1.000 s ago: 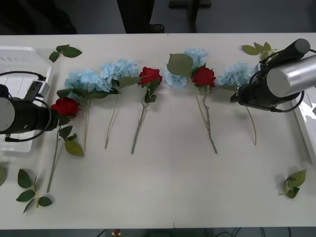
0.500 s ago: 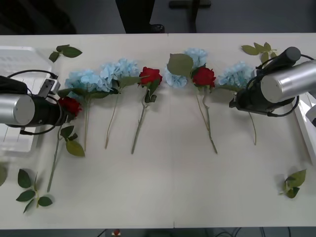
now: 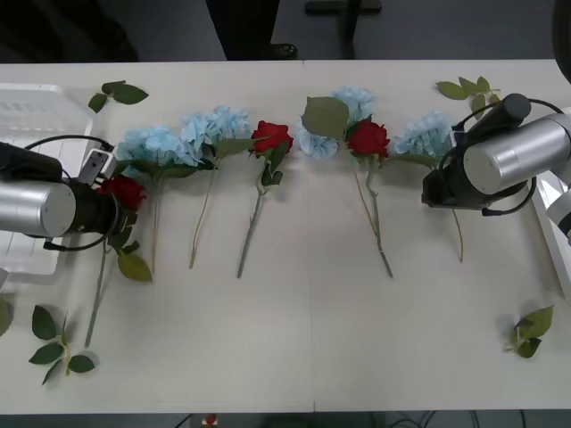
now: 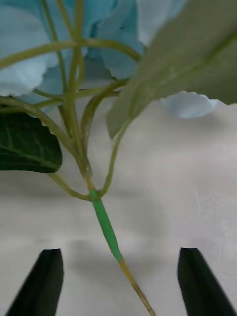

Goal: Place the red flowers into the right box and the blue flowers into the left box. If a person shows an open palm, hand one flower to the person first, then continue sorting.

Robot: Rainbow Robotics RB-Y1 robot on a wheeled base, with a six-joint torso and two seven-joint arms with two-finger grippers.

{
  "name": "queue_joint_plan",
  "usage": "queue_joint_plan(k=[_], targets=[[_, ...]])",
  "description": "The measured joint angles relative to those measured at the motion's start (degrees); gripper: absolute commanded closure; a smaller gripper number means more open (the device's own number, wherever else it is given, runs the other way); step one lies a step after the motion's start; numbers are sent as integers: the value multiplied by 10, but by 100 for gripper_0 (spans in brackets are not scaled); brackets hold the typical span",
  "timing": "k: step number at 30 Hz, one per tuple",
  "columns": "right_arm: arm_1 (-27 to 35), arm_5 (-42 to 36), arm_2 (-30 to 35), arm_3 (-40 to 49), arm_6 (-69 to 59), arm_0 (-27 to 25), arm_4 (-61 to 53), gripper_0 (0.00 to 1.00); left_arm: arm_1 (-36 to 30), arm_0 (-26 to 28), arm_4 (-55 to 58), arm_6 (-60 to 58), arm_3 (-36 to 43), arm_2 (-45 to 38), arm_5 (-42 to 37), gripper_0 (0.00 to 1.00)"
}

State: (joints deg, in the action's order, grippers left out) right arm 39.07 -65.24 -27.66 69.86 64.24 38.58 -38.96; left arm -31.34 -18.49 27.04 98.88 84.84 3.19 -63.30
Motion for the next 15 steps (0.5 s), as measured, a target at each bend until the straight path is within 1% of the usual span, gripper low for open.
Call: queue_joint_plan(k=[1, 2, 4, 5, 6, 7, 9, 10, 11, 15], targets=[[0, 6, -1, 0, 0, 0, 0, 98, 3, 3, -2, 0, 0, 0, 0, 11], [0, 10, -2, 0, 0, 0, 0, 100, 5, 7, -3, 0, 0, 0, 0, 12], [0, 10, -7, 0, 0, 0, 0, 100, 8, 13, -3, 0, 0, 0, 4, 13], [0, 10, -9, 0, 0, 0, 0, 100, 9, 17, -3, 0, 0, 0, 9, 15], [0, 10, -12, 0, 0, 0, 0, 100, 9, 20, -3, 0, 0, 0, 13, 21], [0, 10, -14, 0, 0, 0, 0, 100, 10, 23, -3, 0, 0, 0, 17, 38], [0, 10, -15, 0, 0, 0, 0, 100, 11, 30, -4, 0, 0, 0, 21, 88], [0, 10, -14, 0, 0, 0, 0, 100, 11, 32, -5, 0, 0, 0, 22, 96], [0, 10, -14, 0, 0, 0, 0, 100, 11, 34, -7, 0, 0, 0, 22, 100], [0, 10, -14, 0, 0, 0, 0, 100, 11, 35, -10, 0, 0, 0, 22, 100]])
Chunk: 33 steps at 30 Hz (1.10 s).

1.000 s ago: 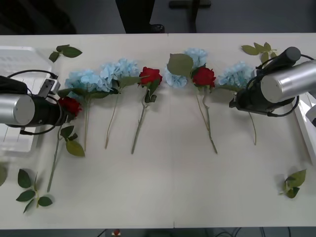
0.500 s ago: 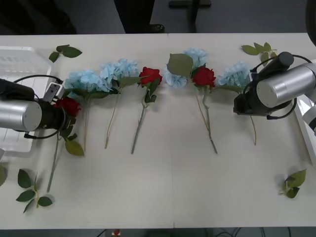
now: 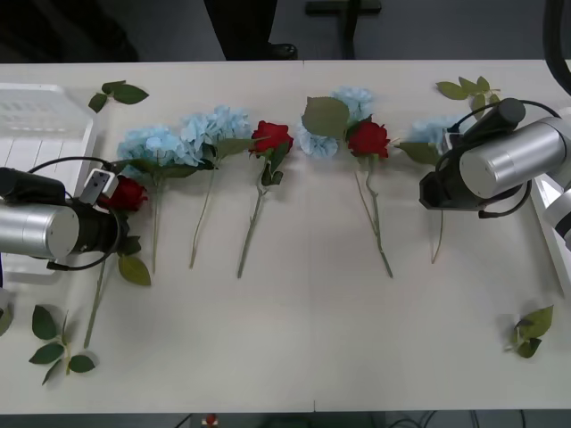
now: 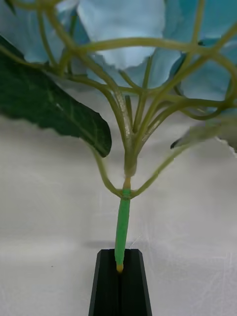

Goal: Place the red flowers into the right box and the blue flowers into the left box. If a person shows an open palm, hand one flower to the person first, then continue sorting.

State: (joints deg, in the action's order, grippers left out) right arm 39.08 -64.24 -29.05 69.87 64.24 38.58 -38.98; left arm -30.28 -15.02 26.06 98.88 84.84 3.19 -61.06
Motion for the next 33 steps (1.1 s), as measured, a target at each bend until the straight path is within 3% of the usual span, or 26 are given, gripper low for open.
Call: queue_joint_plan(k=[12, 20, 26, 27, 29, 30, 33], targets=[[57, -9, 19, 75, 14, 0, -47, 100, 0, 0, 21, 0, 27, -26, -7, 100], [62, -108, 158, 179, 14, -27, -58, 100, 0, 0, 43, 0, 160, -102, -122, 100], [62, -150, 235, 267, 17, -73, -58, 88, -1, 0, 112, -1, 247, -132, -169, 100], [62, -151, 239, 271, 22, -78, -58, 71, -1, 0, 122, -1, 257, -135, -170, 100], [62, -150, 239, 274, 39, -83, -58, 5, -1, 0, 146, -1, 276, -140, -170, 100], [62, -150, 238, 274, 45, -84, -58, 0, -1, 0, 161, -1, 286, -142, -170, 100], [62, -150, 231, 274, 48, -84, -59, 0, -1, 0, 197, -1, 312, -147, -169, 100]])
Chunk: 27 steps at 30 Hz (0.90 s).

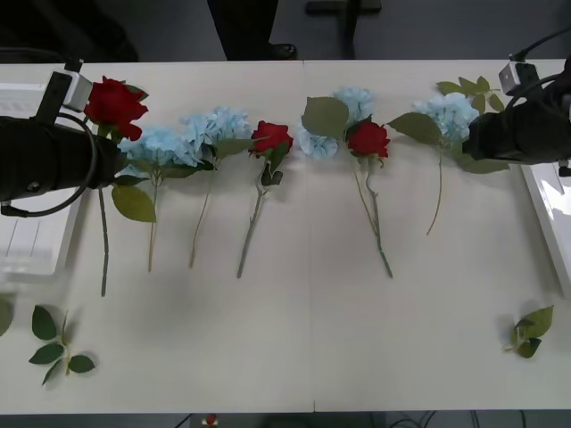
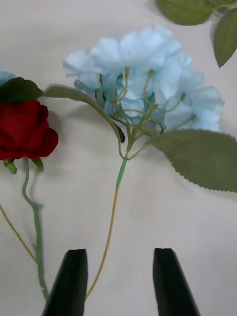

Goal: Place the red flowers into the right box and the blue flowers into the left box. If a person shows an open palm, hand one flower to the person first, then continue sorting.

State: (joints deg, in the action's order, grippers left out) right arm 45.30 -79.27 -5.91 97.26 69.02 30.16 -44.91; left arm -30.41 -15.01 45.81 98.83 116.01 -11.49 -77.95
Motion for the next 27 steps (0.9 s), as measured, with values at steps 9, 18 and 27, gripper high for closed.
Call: queue_joint_plan(k=[9, 18, 27], targets=[[0, 8, 20, 35, 106, -7, -51, 0, 0, 2, 208, 0, 19, -1, 105, 100], [-39, -33, 157, 44, 286, -36, -244, 0, 11, 4, 363, 136, 17, 50, 210, 100], [-88, -147, 252, 44, 374, -36, -401, 0, 120, 1, 338, 135, 4, 132, 287, 100]])
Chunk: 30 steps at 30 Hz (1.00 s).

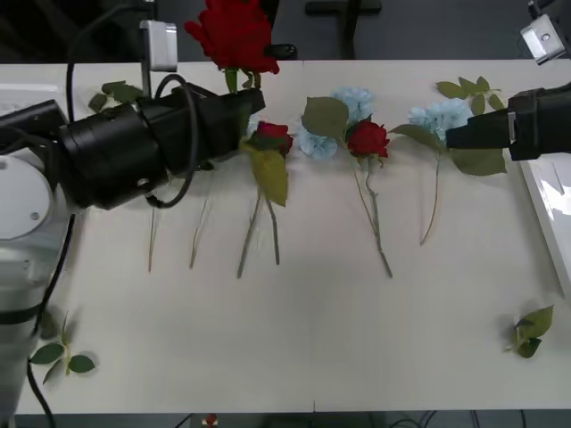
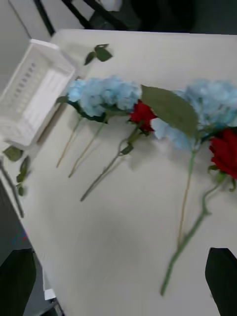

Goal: Place the red flowers into the right box and the blue flowers into the left box. If a person shows an open palm, hand one flower to the person first, then continue sorting.

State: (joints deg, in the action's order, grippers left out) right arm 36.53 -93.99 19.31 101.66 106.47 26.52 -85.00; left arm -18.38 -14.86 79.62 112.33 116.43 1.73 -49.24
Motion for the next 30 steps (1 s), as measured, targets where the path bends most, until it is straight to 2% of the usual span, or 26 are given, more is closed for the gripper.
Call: queue_joint_plan(k=[5, 14, 20, 30], targets=[[-7, -31, 9, 0, 84, 0, -67, 0, 78, -19, -44, 0, -37, 10, 9, 100], [-24, -55, -4, 0, 86, 0, -78, 0, 166, -68, -87, 4, -101, -7, 9, 100], [-53, -27, -45, 0, 86, 0, -43, 0, 191, -78, -92, 6, -113, -8, 9, 100], [-73, 55, -124, 0, 86, 0, -10, 0, 192, -78, -92, 6, -113, -8, 9, 100]])
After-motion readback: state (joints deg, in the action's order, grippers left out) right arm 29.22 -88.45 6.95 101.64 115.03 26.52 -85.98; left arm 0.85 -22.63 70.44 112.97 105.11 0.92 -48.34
